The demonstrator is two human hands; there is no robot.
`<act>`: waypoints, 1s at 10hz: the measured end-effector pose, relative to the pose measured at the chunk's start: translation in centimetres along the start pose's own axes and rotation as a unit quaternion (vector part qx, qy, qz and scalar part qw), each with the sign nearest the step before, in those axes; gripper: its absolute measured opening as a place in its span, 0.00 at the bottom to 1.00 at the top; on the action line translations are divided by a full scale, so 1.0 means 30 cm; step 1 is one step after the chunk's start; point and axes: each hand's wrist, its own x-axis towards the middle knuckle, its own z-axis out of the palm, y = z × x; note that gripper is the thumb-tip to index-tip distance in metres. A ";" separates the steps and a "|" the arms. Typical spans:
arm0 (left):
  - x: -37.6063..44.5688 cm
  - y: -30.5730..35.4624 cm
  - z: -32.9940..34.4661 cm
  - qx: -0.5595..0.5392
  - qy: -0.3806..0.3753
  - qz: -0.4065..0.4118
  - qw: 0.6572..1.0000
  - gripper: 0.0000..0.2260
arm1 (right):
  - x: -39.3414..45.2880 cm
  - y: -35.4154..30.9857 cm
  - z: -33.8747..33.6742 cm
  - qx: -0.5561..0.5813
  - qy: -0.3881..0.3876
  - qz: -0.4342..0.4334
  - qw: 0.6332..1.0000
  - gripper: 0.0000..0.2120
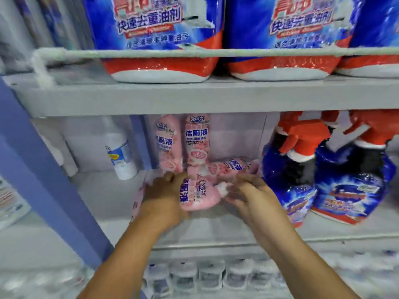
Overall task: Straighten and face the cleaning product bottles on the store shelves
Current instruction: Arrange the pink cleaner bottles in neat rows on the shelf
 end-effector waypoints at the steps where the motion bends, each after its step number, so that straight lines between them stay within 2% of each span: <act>1: -0.069 -0.041 0.014 -0.112 0.132 -0.048 0.984 0.39 | 0.041 -0.015 0.026 0.027 0.045 -0.032 0.998 0.06; 2: -0.074 -0.087 -0.003 -0.332 0.228 -0.099 0.910 0.27 | 0.092 -0.006 0.070 0.046 0.031 0.032 0.998 0.07; 3: -0.081 -0.082 -0.039 -0.539 0.235 -0.161 0.793 0.24 | 0.175 0.024 0.147 0.040 0.002 0.161 0.986 0.04; 4: -0.094 -0.054 -0.031 -0.594 0.229 -0.158 0.755 0.24 | 0.268 0.020 0.201 -0.005 0.009 0.161 0.987 0.11; 5: -0.089 -0.042 -0.020 -0.593 0.218 -0.153 0.760 0.23 | 0.301 -0.012 0.224 -0.030 0.026 0.126 0.991 0.20; 6: -0.084 -0.034 0.000 -0.595 0.218 -0.143 0.760 0.22 | 0.285 -0.009 0.235 -0.014 0.052 0.094 0.994 0.19; 7: -0.087 -0.026 0.001 -0.588 0.230 -0.132 0.764 0.25 | 0.389 0.032 0.264 -0.031 0.054 0.080 0.995 0.19; 8: -0.090 -0.019 0.011 -0.570 0.242 -0.105 0.778 0.30 | 0.412 0.072 0.210 -0.060 0.054 0.059 0.995 0.15; 9: -0.107 -0.020 0.032 -0.526 0.264 -0.104 0.801 0.39 | 0.374 0.078 0.177 -0.038 0.042 0.082 0.995 0.05; 10: -0.103 -0.023 0.044 -0.529 0.257 -0.100 0.802 0.37 | 0.326 0.113 0.181 0.082 0.085 0.082 0.990 0.09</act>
